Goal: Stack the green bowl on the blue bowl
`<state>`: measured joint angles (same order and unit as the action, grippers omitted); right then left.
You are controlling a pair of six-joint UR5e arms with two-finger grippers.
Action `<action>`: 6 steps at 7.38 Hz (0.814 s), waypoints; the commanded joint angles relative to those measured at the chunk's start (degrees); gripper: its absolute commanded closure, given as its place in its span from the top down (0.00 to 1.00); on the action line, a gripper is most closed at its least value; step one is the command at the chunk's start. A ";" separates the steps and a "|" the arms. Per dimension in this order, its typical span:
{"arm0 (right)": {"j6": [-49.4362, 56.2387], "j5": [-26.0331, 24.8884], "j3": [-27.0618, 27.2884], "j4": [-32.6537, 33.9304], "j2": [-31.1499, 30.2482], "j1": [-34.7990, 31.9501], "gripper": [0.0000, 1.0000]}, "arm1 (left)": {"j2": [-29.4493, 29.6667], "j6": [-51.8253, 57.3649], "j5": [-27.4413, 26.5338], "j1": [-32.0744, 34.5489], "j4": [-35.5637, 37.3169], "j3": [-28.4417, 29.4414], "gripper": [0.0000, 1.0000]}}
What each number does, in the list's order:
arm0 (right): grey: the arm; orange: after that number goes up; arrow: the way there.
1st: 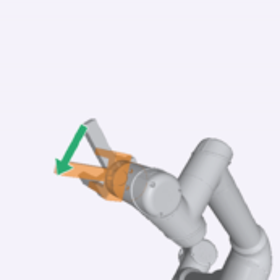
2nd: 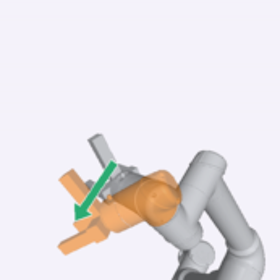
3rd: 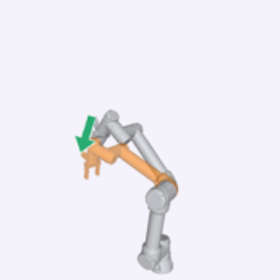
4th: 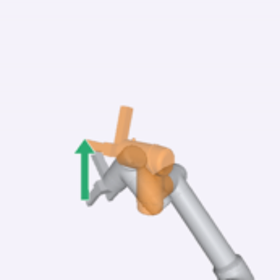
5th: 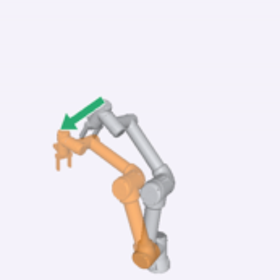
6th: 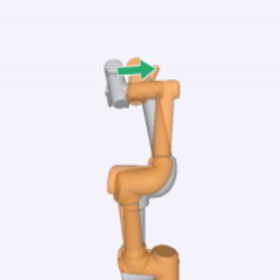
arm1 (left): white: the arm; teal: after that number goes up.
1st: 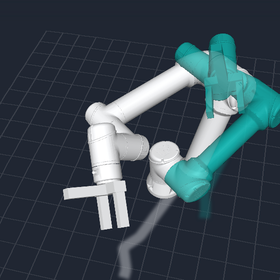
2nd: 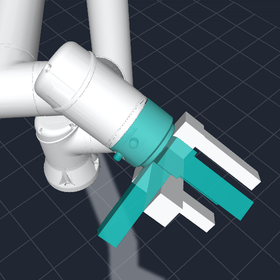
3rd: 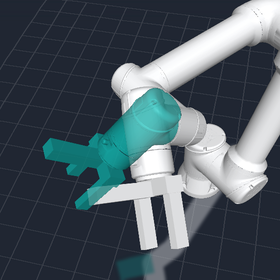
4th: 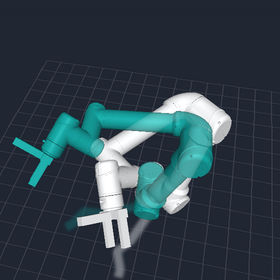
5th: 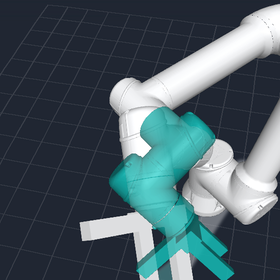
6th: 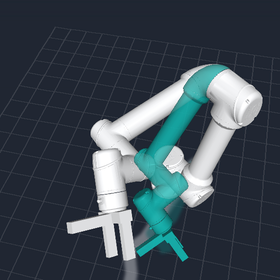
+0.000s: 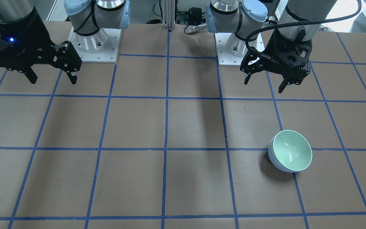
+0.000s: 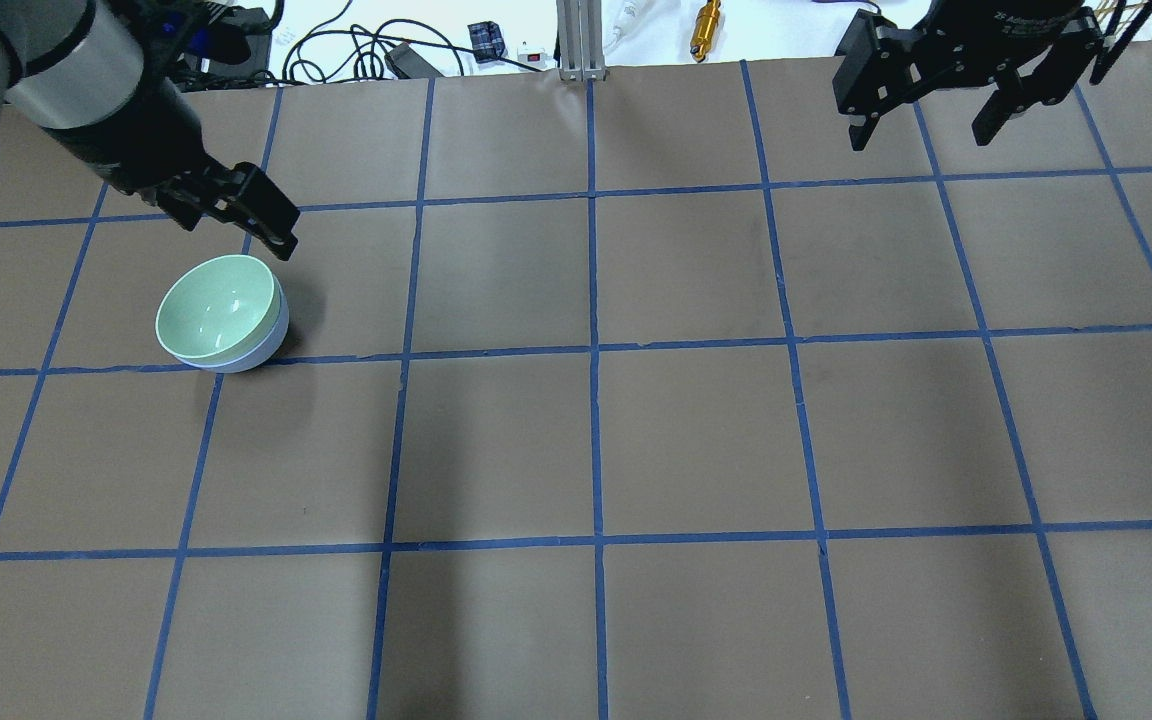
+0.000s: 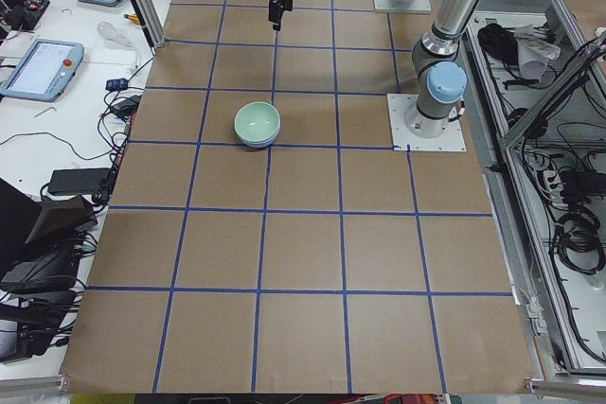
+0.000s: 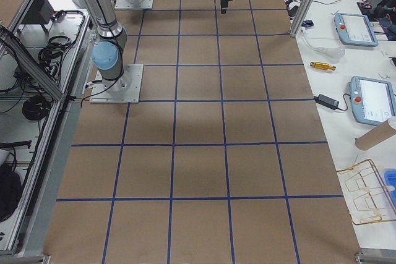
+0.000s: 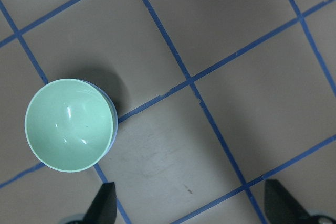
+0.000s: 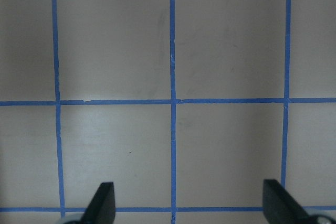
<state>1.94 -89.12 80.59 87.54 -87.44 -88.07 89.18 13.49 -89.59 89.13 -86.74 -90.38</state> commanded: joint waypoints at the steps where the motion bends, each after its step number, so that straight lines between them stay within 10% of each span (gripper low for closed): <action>1: 0.00 0.00 0.00 0.00 0.07 0.00 1.00 | 1.61 -16.33 -0.32 3.59 -0.10 2.39 1.00; 6: 0.00 0.00 0.00 0.00 0.08 0.00 1.00 | 1.88 -17.27 -0.32 3.69 -0.27 2.75 1.00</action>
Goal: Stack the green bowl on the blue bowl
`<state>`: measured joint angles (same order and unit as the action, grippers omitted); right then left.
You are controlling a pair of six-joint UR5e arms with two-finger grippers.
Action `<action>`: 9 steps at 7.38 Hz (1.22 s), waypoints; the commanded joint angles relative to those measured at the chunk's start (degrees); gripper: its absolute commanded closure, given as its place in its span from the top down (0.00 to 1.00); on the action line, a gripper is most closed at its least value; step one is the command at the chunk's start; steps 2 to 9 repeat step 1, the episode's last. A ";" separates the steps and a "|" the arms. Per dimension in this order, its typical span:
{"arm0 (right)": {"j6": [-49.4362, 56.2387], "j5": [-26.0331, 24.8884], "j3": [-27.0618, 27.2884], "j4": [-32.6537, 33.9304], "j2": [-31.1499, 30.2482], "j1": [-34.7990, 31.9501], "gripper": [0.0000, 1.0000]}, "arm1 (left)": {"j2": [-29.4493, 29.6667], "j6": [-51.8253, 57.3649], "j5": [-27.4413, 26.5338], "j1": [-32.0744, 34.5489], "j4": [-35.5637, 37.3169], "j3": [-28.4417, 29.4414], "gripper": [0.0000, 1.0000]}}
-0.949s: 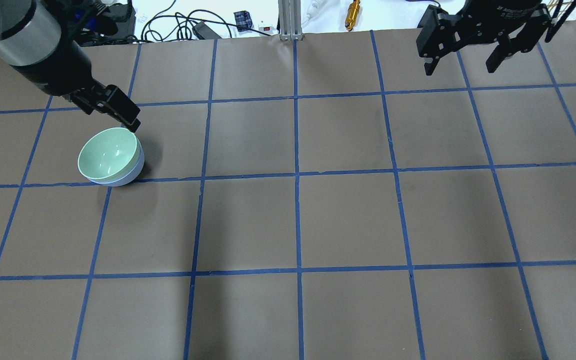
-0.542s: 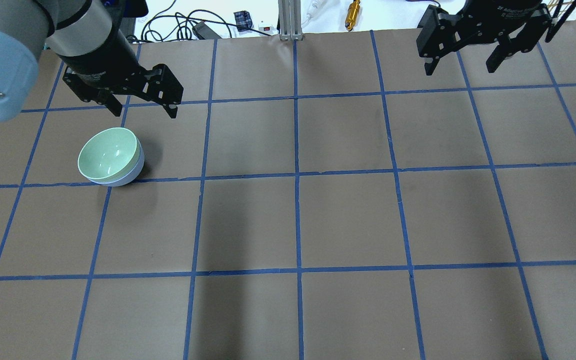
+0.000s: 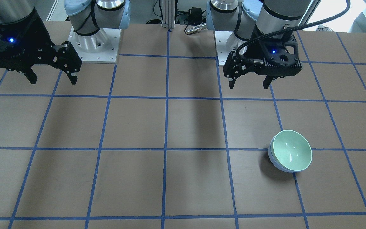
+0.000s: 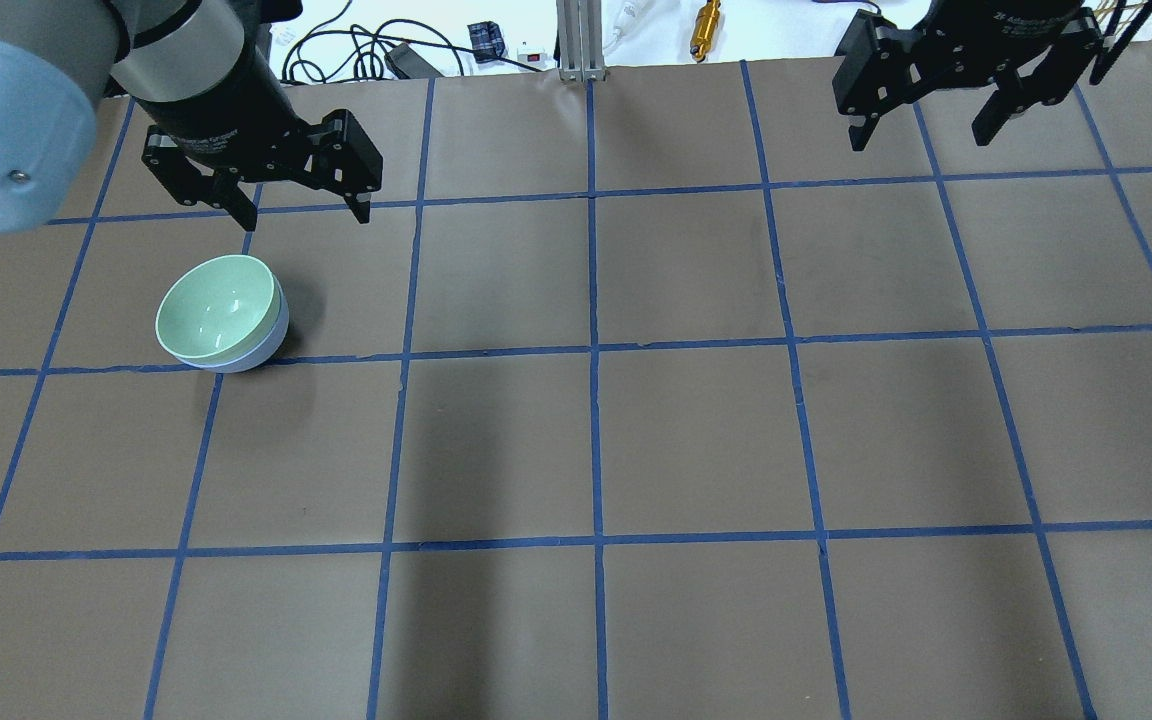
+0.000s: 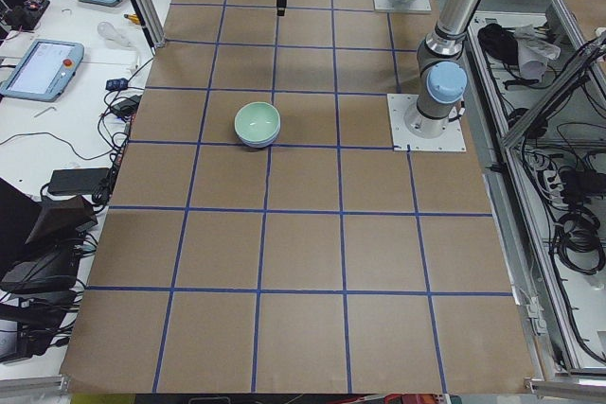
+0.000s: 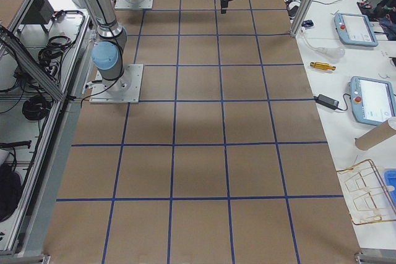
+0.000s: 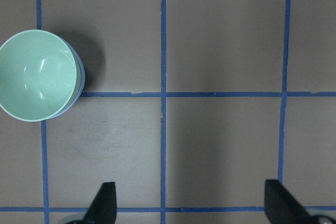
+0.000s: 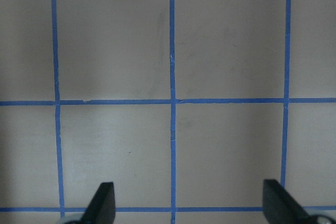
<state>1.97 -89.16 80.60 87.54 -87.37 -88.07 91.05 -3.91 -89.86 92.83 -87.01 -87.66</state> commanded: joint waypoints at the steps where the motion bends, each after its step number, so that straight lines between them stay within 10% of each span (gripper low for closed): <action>1: -0.04 -0.05 0.00 0.00 0.01 0.00 1.00 | 0.00 0.30 -0.05 -0.02 -0.09 0.03 1.00; 9: -0.04 -0.05 0.00 0.00 0.01 0.00 1.00 | 0.00 0.30 -0.05 -0.02 -0.09 0.03 1.00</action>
